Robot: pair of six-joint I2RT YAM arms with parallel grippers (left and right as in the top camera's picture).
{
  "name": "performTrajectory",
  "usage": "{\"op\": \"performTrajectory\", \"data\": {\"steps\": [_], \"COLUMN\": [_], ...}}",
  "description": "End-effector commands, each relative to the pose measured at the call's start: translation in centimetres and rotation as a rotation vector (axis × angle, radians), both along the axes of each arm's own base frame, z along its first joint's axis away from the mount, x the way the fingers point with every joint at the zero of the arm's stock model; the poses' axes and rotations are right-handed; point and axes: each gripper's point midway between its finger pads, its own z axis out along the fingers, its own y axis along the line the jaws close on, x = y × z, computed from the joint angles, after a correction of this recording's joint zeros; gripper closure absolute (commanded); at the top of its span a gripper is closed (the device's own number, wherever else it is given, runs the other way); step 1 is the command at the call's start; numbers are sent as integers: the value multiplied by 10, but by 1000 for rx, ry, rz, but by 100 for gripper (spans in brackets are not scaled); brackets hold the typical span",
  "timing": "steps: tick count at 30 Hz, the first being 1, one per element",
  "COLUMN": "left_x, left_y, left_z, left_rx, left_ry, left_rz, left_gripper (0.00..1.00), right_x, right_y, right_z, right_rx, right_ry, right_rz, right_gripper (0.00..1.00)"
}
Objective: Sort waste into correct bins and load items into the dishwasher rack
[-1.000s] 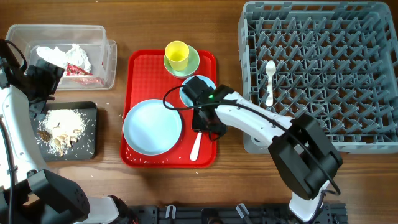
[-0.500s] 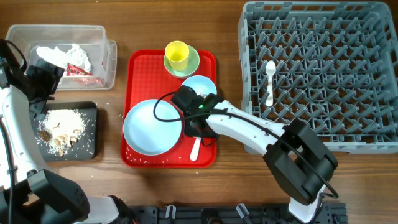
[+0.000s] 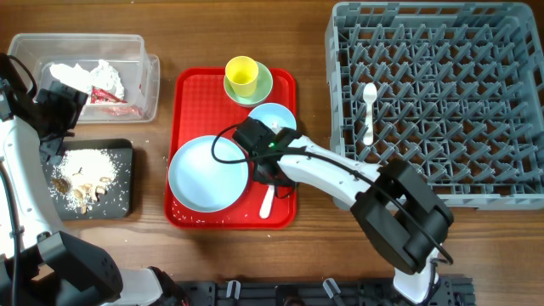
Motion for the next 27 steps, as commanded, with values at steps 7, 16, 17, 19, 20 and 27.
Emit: {"op": "performTrajectory", "data": {"steps": [7,16,17,19,20,27], "left_x": [1,1,1,1,1,1], "left_y": [3,3,3,3,3,3], "left_z": [3,3,3,3,3,3], "left_rx": [2,2,2,2,2,2], "left_ry": [-8,-8,-8,-8,-8,-8], "left_rz": [7,7,7,7,7,7], "left_gripper": [0,0,0,0,0,0], "right_x": [8,19,19,18,17,14], "right_y": [-14,-14,-14,-15,-16,-12], "right_z": [43,111,111,99,91,33], "right_rx": [-3,118,117,100,86,22], "right_ry": [-34,-177,-176,-159,-144,-38], "right_rz": [-18,27,29,37,38,22], "right_gripper": [85,80,75,73,72,62]}}
